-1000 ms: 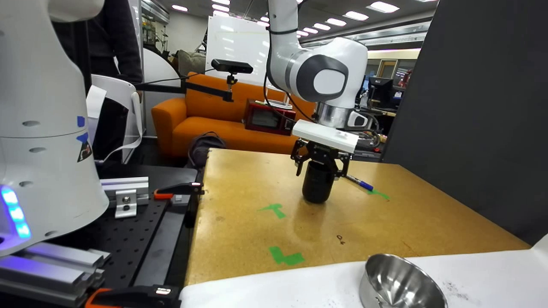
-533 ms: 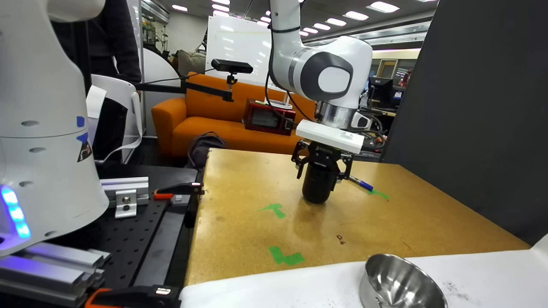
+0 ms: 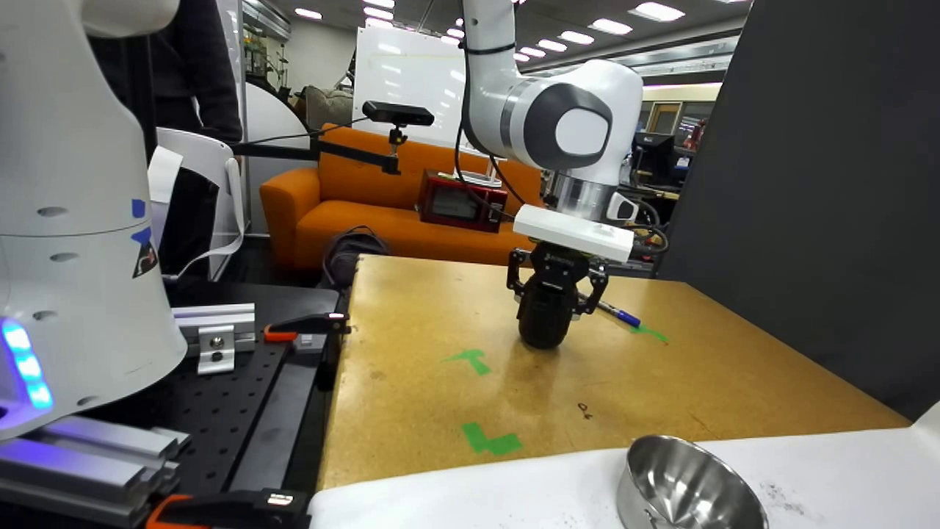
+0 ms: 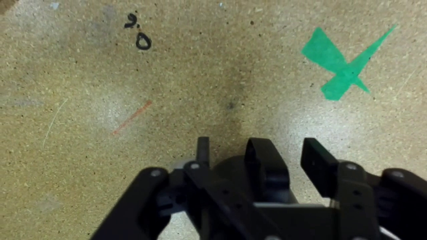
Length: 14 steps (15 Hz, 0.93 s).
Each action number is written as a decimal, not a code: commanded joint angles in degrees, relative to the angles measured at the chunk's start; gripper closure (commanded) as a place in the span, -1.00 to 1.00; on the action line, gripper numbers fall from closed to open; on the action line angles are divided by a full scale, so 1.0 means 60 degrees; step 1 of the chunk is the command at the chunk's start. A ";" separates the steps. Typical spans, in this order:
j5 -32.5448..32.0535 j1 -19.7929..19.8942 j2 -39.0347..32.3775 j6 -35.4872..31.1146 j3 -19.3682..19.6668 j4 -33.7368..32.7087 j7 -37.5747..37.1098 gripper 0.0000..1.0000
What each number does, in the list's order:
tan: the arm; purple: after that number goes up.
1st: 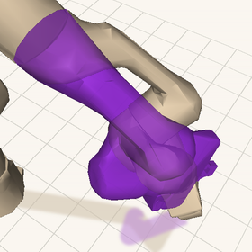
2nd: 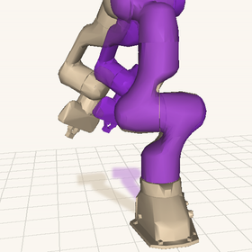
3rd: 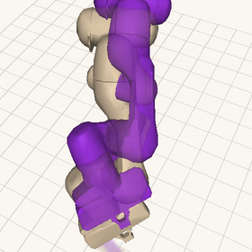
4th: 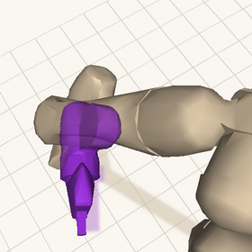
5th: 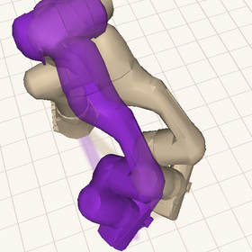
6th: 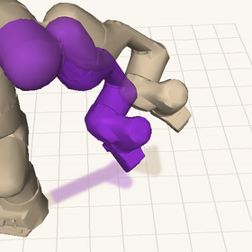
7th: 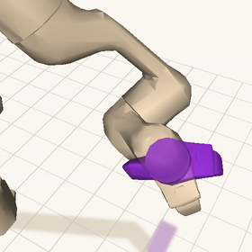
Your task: Place the cup close to the sheet
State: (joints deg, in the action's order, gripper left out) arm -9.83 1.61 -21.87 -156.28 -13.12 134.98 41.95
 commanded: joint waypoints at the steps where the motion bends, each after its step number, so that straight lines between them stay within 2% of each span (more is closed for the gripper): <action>1: -0.0147 -0.0167 0.0192 0.0236 0.0179 0.0016 -0.0065 0.19; 6: -0.0172 -0.0184 0.0319 0.0197 0.0262 0.0101 -0.0120 0.89; 8: -0.0222 -0.0172 0.0517 0.0289 0.0333 0.0193 -0.0112 1.00; 9: -0.0259 -0.0169 0.0577 0.0370 0.0379 0.0207 -0.0116 0.90; 14: -0.0280 0.0038 0.1360 0.0892 0.0692 0.0452 0.0189 0.91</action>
State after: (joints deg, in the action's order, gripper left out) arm -10.84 1.54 -18.18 -153.69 -9.92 136.11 41.99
